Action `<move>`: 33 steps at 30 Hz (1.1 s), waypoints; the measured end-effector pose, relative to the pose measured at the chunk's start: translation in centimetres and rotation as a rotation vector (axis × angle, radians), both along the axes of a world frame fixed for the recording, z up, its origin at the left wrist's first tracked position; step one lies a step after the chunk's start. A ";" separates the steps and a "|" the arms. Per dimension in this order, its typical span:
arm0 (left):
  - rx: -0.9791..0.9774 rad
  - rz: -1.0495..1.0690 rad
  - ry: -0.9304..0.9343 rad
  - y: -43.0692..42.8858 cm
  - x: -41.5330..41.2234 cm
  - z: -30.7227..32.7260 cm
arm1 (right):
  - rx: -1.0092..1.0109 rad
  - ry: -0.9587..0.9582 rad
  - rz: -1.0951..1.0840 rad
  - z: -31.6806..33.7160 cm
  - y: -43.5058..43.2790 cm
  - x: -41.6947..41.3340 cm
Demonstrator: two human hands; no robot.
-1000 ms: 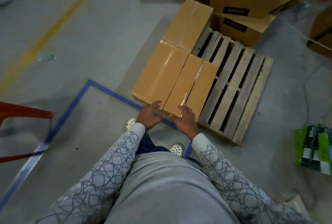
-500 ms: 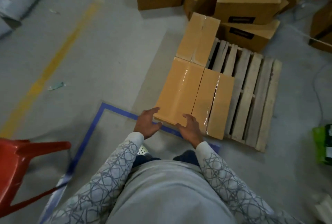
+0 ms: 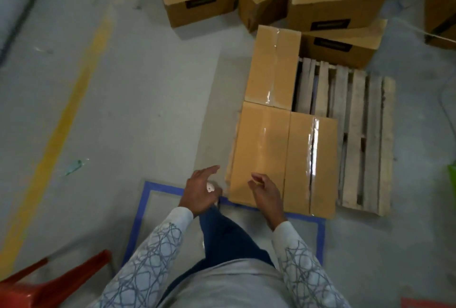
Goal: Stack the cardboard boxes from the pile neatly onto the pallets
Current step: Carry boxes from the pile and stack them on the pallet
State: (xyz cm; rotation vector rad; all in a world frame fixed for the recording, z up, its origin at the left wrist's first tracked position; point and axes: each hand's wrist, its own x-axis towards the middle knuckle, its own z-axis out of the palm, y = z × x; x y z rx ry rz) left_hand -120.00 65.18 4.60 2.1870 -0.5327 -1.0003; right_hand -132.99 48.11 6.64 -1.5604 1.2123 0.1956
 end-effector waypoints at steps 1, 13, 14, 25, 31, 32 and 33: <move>0.013 0.019 -0.003 0.2 1.9 0.0 | 0.022 -0.012 0.004 -0.2 0.1 2.2; -0.037 0.070 -0.050 -3.8 24.4 4.3 | 0.078 -0.107 0.026 4.3 -4.8 23.5; -0.051 0.079 -0.040 -4.4 26.5 4.2 | 0.070 -0.110 0.011 4.1 -5.5 25.1; -0.018 -0.112 -0.023 -13.9 54.6 4.5 | 0.028 -0.127 -0.122 4.7 -13.4 50.6; -0.080 -0.121 -0.024 -21.4 66.3 5.7 | -0.033 -0.183 -0.090 6.4 -17.8 63.6; -0.085 -0.135 -0.032 -22.7 68.2 5.5 | -0.022 -0.182 -0.088 6.1 -19.0 65.5; -0.083 -0.147 -0.045 -24.0 70.1 5.3 | -0.007 -0.175 -0.092 5.6 -20.3 67.5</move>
